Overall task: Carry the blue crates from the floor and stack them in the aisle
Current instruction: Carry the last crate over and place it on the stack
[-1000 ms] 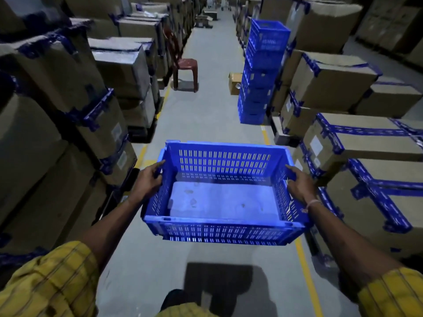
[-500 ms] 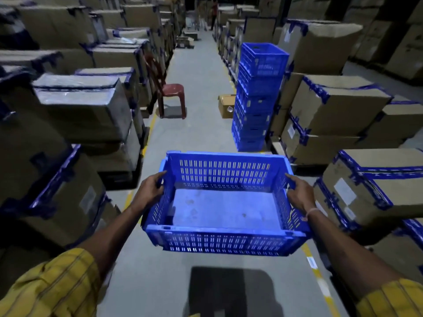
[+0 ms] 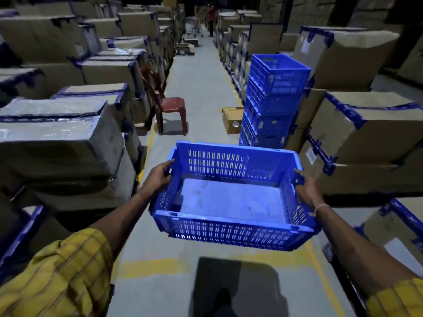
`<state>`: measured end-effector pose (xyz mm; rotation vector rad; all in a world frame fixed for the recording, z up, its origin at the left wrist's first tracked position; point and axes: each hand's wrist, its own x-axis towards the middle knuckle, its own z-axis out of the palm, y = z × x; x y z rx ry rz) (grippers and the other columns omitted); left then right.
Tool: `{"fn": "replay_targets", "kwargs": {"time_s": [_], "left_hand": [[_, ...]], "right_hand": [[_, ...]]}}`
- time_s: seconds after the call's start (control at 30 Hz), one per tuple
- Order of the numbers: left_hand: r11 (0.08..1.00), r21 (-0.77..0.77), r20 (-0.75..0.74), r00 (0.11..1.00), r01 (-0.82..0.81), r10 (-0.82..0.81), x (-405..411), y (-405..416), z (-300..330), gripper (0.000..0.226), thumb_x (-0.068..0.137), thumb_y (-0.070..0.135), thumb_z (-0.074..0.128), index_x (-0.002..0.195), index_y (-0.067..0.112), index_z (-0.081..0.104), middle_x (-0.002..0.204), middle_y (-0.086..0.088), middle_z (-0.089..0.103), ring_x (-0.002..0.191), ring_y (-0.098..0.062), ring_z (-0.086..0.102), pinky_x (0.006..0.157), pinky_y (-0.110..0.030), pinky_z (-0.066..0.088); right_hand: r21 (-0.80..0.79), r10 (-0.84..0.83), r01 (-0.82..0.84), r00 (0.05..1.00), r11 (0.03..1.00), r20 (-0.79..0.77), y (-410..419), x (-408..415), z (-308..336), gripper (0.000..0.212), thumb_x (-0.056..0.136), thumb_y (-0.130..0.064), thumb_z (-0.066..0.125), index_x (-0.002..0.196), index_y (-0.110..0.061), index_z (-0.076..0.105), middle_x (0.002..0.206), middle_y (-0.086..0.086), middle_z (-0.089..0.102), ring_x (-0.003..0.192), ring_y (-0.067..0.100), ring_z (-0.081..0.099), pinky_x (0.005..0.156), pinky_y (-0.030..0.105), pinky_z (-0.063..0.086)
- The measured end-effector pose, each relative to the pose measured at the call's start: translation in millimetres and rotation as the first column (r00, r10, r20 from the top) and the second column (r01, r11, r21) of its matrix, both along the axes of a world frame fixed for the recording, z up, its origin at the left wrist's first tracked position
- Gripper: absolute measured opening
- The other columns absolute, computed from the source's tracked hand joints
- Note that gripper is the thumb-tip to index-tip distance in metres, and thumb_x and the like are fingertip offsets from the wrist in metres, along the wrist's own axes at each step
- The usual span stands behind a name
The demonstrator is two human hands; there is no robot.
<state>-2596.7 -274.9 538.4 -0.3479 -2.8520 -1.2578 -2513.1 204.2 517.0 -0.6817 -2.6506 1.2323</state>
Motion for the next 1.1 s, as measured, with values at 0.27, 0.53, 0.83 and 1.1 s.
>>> {"fn": "replay_targets", "kwargs": {"time_s": [0.27, 0.53, 0.83, 1.1], "left_hand": [[0.999, -0.045, -0.039, 0.999, 0.007, -0.009, -199.9, 21.1, 29.4, 0.047, 0.087, -0.003, 0.056, 0.125, 0.024, 0.062, 0.114, -0.005, 0.068, 0.104, -0.021, 0.066, 0.087, -0.037, 0.051], [0.995, -0.08, -0.07, 0.995, 0.058, -0.064, -379.3, 38.1, 48.4, 0.05, 0.087, -0.007, 0.056, 0.133, 0.01, 0.064, 0.106, -0.004, 0.067, 0.089, -0.017, 0.061, 0.075, -0.028, 0.04], [0.963, -0.107, -0.107, 0.96, 0.246, -0.257, -625.9, 32.6, 88.2, 0.045, 0.086, -0.011, 0.059, 0.127, 0.006, 0.066, 0.108, -0.013, 0.07, 0.085, -0.021, 0.064, 0.071, -0.026, 0.045], [0.925, -0.127, -0.099, 0.923, 0.359, -0.372, -823.7, 55.0, 155.1, 0.051, 0.082, -0.009, 0.059, 0.129, 0.008, 0.066, 0.101, -0.016, 0.072, 0.065, -0.023, 0.072, 0.067, -0.036, 0.058]], "right_hand": [[0.06, -0.051, 0.052, 0.999, 0.997, -0.007, 7.4, -175.5, 55.0, 0.061, 0.085, -0.002, 0.057, 0.142, -0.026, 0.054, 0.12, 0.021, 0.067, 0.106, 0.04, 0.064, 0.091, 0.046, 0.052], [0.056, -0.168, 0.171, 0.984, 0.984, -0.054, 1.0, -316.0, 85.0, 0.06, 0.083, 0.005, 0.053, 0.138, -0.02, 0.058, 0.104, 0.011, 0.068, 0.082, 0.033, 0.067, 0.074, 0.043, 0.056], [0.082, -0.319, 0.319, 0.948, 0.944, -0.019, -29.2, -470.6, 127.7, 0.059, 0.086, 0.0, 0.057, 0.139, -0.025, 0.055, 0.111, 0.014, 0.069, 0.092, 0.037, 0.068, 0.075, 0.041, 0.055], [0.123, -0.438, 0.442, 0.897, 0.889, -0.055, -46.4, -584.0, 196.9, 0.056, 0.084, 0.001, 0.056, 0.136, -0.019, 0.059, 0.12, 0.016, 0.068, 0.096, 0.032, 0.068, 0.076, 0.034, 0.054]]}}
